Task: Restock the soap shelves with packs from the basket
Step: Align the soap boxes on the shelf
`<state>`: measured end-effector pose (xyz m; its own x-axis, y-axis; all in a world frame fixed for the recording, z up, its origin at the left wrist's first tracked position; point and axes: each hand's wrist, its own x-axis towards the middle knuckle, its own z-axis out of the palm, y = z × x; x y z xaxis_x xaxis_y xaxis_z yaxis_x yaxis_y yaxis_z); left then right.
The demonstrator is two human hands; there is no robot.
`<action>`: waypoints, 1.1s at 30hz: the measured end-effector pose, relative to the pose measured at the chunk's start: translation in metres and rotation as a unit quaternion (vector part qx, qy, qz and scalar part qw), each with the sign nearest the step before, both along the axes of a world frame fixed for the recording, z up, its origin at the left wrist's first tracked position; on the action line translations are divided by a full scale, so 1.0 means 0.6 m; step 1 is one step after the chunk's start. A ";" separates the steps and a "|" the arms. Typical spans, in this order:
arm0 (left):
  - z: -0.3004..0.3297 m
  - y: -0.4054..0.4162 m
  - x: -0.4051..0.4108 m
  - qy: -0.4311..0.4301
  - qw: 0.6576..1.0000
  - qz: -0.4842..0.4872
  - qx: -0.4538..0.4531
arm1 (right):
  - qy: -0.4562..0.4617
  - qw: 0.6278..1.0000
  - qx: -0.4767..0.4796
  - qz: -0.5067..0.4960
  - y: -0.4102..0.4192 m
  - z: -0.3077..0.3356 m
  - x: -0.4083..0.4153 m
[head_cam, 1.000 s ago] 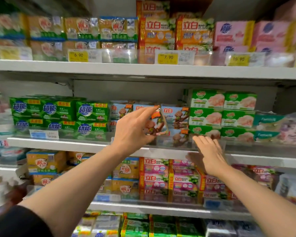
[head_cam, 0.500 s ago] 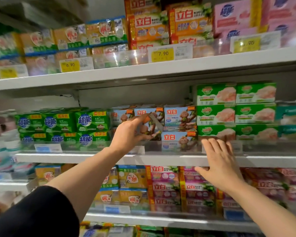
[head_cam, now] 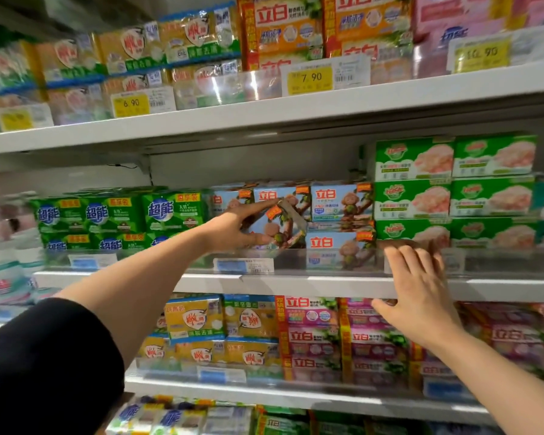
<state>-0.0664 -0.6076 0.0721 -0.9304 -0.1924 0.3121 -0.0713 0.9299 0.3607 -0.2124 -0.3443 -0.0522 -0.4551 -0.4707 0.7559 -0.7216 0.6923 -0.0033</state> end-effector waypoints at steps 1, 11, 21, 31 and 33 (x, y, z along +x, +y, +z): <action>0.005 -0.004 0.002 -0.002 1.000 0.002 -0.023 | -0.002 1.000 0.003 -0.002 0.000 0.001 0.001; -0.021 -0.005 -0.009 -0.005 0.992 0.007 -0.126 | -0.036 0.999 0.019 -0.013 -0.001 0.000 0.003; -0.057 0.032 -0.023 0.070 0.993 -0.015 -0.089 | -0.110 0.993 0.041 0.008 0.012 0.009 0.024; -0.143 0.115 -0.016 0.252 0.946 0.069 -0.193 | -0.089 0.985 0.145 0.031 0.069 -0.033 0.053; -0.175 0.159 -0.014 0.281 0.944 0.021 -0.173 | -0.100 0.981 0.165 0.034 0.110 -0.049 0.060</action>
